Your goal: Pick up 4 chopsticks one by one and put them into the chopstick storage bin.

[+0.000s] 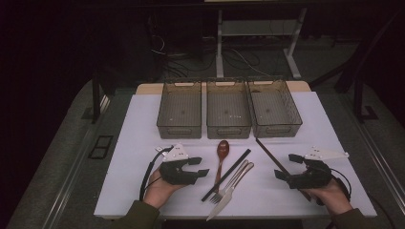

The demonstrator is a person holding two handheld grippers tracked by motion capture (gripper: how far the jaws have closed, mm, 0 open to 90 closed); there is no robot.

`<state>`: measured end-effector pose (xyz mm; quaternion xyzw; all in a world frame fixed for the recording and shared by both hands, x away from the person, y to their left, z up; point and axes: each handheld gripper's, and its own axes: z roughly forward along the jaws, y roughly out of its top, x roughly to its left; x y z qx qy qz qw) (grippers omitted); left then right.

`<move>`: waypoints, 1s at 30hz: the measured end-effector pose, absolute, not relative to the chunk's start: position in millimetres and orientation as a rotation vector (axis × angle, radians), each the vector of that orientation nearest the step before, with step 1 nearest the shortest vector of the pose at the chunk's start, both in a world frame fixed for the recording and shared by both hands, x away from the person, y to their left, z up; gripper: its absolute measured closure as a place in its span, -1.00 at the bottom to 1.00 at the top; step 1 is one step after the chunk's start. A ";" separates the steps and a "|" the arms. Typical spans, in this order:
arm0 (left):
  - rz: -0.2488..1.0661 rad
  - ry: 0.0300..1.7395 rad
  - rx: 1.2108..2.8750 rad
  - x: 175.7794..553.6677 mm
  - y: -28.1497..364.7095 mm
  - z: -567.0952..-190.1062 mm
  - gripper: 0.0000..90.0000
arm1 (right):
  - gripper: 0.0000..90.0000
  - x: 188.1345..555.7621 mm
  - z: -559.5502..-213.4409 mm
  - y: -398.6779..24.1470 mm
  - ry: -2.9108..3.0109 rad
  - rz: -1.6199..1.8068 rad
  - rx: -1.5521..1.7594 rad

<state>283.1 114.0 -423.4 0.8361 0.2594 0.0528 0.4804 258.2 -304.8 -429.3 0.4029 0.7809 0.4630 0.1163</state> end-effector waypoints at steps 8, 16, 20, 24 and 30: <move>0.101 0.621 2.060 283.8 101.4 -425.5 0.37 | -0.77 258.2 -429.7 -304.3 2.286 1.354 1.184; 0.077 0.624 2.081 284.6 88.3 -429.2 0.48 | -0.77 258.5 -430.2 -304.0 2.287 1.356 1.186; 0.075 0.618 2.085 284.8 82.0 -429.7 0.53 | -0.77 258.7 -430.6 -303.8 2.286 1.354 1.186; 0.071 0.611 2.107 285.0 74.2 -432.4 0.57 | -0.77 258.8 -430.7 -303.8 2.286 1.357 1.188; 0.070 0.606 2.125 285.7 66.2 -435.8 0.62 | -0.77 258.8 -431.3 -303.8 2.285 1.353 1.189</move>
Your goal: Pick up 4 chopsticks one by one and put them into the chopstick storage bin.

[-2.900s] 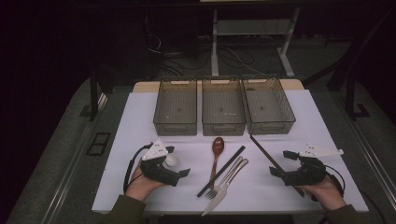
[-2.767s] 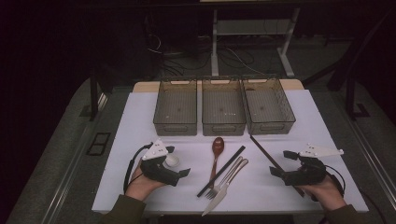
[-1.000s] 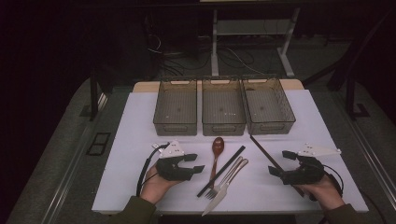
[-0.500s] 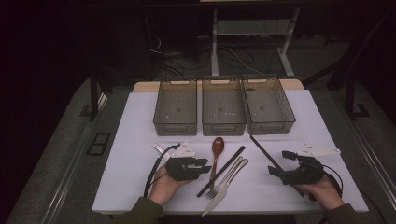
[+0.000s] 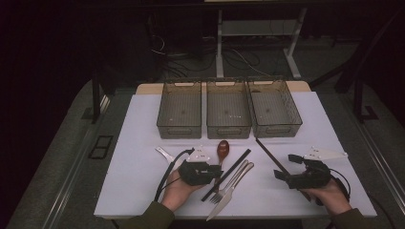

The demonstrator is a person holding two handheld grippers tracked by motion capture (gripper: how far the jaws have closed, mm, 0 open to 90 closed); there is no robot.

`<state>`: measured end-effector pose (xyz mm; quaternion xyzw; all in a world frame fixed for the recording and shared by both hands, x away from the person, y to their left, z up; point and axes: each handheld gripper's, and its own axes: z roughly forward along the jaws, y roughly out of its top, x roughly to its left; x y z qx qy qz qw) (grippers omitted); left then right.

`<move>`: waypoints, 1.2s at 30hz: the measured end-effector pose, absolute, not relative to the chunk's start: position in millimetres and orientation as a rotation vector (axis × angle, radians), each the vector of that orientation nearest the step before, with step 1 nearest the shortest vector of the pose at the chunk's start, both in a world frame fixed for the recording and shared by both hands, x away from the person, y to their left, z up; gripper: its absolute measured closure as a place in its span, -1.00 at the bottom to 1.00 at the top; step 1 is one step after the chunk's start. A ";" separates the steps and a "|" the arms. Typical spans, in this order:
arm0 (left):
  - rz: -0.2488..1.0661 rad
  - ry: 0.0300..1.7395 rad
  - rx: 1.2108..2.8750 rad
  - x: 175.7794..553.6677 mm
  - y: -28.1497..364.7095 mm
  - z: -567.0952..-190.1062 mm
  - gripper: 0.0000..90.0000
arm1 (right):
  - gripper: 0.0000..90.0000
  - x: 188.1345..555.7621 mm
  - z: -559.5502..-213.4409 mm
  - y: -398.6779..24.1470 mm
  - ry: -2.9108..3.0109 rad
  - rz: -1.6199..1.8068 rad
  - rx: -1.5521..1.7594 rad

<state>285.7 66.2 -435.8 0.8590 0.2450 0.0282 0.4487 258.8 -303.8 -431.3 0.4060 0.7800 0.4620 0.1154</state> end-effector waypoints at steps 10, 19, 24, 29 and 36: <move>0.073 0.609 2.161 285.3 56.3 -441.4 0.66 | -0.77 258.7 -431.3 -304.0 2.285 1.353 1.192; 0.079 0.606 2.186 284.6 53.4 -444.3 0.70 | -0.77 258.9 -431.3 -304.6 2.281 1.354 1.194; 0.077 0.609 2.197 284.3 52.6 -445.6 0.70 | -0.77 258.8 -431.3 -304.5 2.282 1.353 1.192; 0.082 0.610 2.197 283.9 51.6 -446.6 0.70 | -0.77 258.8 -431.3 -304.6 2.281 1.353 1.192; 0.098 0.604 2.211 283.1 51.2 -446.3 0.70 | -0.77 258.8 -431.0 -304.9 2.280 1.352 1.195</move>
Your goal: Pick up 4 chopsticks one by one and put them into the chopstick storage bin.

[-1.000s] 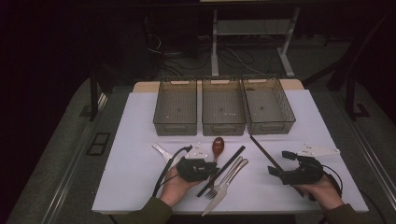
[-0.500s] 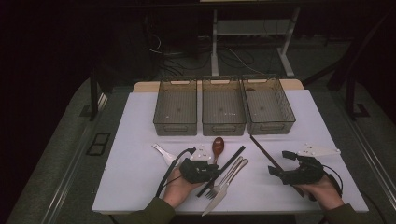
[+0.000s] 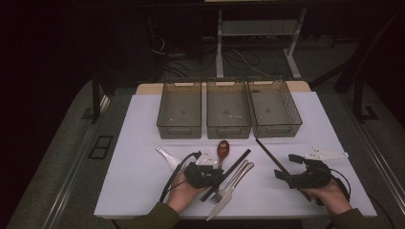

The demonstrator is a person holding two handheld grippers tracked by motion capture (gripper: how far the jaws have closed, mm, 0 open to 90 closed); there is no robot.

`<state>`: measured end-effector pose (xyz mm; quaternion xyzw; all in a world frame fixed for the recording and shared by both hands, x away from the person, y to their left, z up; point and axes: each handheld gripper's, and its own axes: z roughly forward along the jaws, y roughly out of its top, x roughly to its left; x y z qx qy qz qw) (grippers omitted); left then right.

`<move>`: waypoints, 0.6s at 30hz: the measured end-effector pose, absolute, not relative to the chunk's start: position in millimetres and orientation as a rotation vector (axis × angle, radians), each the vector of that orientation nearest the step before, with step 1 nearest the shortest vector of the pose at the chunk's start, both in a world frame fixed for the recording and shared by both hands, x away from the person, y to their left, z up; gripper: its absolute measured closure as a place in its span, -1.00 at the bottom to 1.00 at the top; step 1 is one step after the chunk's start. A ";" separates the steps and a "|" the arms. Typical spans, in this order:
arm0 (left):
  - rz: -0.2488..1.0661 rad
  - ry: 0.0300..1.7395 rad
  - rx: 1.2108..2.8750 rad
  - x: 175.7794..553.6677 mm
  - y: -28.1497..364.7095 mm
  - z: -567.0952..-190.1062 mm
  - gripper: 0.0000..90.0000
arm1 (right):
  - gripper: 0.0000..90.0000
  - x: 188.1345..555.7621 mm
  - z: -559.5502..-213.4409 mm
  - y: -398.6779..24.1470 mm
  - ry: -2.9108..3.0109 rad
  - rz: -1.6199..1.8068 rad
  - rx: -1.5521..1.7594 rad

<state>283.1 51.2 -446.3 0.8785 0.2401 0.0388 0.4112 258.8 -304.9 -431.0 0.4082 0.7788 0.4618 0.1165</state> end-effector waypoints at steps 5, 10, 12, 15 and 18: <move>0.113 0.602 2.217 282.5 51.2 -445.9 0.70 | -0.77 258.7 -430.9 -305.1 2.277 1.357 1.197; 0.135 0.595 2.231 282.4 52.3 -445.2 0.70 | -0.77 258.6 -430.6 -305.7 2.276 1.363 1.197; 0.143 0.598 2.233 282.1 52.8 -444.9 0.70 | -0.77 258.5 -430.4 -305.9 2.275 1.363 1.196; 0.156 0.592 2.244 282.1 53.8 -444.1 0.70 | -0.77 258.4 -430.1 -306.3 2.271 1.362 1.198; 0.169 0.596 2.243 281.7 54.4 -444.1 0.70 | -0.77 258.4 -430.0 -306.5 2.271 1.361 1.199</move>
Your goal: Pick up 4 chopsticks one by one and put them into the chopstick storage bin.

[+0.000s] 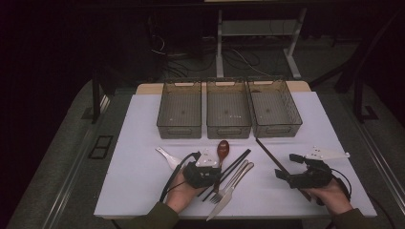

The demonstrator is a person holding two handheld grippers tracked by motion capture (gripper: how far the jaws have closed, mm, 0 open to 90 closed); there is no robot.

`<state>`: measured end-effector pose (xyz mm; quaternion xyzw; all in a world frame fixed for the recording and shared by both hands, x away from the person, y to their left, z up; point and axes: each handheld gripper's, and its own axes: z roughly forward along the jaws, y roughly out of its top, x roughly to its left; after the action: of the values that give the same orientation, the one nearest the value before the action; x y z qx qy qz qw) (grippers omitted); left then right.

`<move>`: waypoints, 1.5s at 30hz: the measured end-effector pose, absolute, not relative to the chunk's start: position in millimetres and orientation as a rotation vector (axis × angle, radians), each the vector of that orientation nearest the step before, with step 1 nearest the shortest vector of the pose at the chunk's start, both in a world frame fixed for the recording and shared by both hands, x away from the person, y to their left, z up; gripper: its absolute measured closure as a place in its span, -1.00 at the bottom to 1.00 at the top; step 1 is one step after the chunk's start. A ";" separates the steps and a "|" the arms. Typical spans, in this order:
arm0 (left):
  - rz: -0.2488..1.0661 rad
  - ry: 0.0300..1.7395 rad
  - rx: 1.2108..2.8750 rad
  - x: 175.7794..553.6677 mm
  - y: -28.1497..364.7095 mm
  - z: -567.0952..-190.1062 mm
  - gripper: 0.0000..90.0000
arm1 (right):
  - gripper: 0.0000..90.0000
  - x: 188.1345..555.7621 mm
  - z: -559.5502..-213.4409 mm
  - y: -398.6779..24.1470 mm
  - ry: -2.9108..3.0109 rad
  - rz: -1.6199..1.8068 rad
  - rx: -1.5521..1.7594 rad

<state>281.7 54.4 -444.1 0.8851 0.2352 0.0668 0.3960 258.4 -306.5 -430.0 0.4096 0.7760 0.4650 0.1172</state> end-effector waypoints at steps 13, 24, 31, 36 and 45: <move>0.181 0.626 2.225 283.4 60.8 -444.3 0.67 | -0.77 258.3 -429.8 -306.7 2.274 1.364 1.198; 0.171 0.648 2.229 285.5 64.3 -445.9 0.67 | -0.77 258.1 -429.7 -306.8 2.274 1.363 1.199; 0.161 0.664 2.234 287.2 66.5 -447.3 0.68 | -0.77 258.3 -429.6 -307.0 2.272 1.363 1.196; 0.155 0.674 2.237 288.0 67.2 -448.0 0.69 | -0.77 258.1 -429.6 -306.8 2.274 1.364 1.197; 0.142 0.696 2.238 288.4 67.4 -449.0 0.74 | -0.77 258.0 -429.6 -306.5 2.274 1.365 1.195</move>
<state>288.4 67.4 -449.0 0.8790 0.2734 0.0559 0.3865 258.0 -306.5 -429.6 0.4079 0.7766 0.4659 0.1161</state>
